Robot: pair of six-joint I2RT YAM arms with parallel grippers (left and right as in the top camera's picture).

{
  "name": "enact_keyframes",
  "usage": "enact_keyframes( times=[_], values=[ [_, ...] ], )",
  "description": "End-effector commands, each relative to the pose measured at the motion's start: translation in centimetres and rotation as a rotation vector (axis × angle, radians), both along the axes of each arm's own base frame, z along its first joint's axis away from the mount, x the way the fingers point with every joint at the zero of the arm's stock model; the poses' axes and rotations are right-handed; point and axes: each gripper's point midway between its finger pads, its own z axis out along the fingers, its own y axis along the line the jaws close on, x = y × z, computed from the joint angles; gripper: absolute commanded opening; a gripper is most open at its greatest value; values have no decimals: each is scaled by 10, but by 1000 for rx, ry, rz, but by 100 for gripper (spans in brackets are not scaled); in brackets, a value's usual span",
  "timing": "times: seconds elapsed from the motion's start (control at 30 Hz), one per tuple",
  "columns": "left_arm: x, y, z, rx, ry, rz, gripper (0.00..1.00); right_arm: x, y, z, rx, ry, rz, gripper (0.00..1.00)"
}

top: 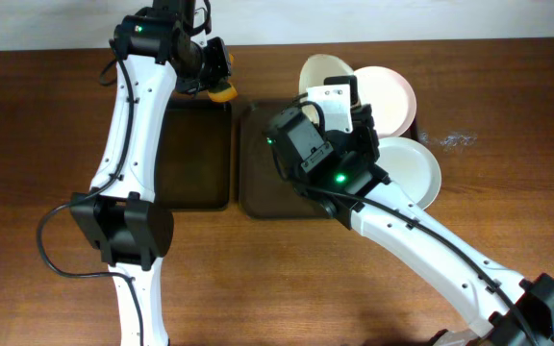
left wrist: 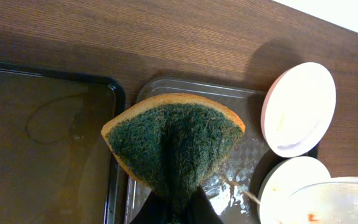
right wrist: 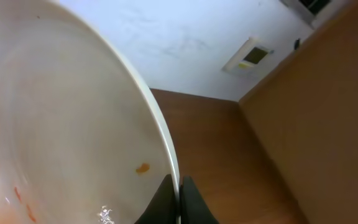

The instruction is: Clean dirty plates on tray and stack at the side

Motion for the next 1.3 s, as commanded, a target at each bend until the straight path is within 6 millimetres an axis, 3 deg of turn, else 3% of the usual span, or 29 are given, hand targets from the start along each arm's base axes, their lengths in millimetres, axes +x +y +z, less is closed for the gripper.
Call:
enact_keyframes(
  times=[0.0, 0.13, 0.3, 0.47, 0.6, 0.77, 0.97, 1.27],
  values=[
    [-3, -3, -3, -20, 21, 6, 0, 4, 3, -5, 92, -28, -7, 4],
    [-17, -23, -29, -90, 113, -48, 0, 12, 8, -36, 334, 43, 19, 4],
    [-36, -82, -73, -298, 200, -198, 0, 23, -1, -83, 621, 208, 5, 4],
    [-37, -110, -91, -312, 157, -266, 0, 24, -4, -139, 699, 373, -41, 4],
    [-37, -124, -91, -297, 124, -294, 0, 25, 3, -168, 718, 437, -63, 4],
    [-42, -115, -116, -233, 157, -261, 0, 29, 12, -177, 819, 482, -30, 4],
    [-67, -135, -149, -214, 203, -306, 0, 34, 11, -177, 879, 486, -21, 4],
    [-107, -144, -187, -107, 299, -333, 0, 38, 18, -175, 914, 482, 7, 4]
  ],
)
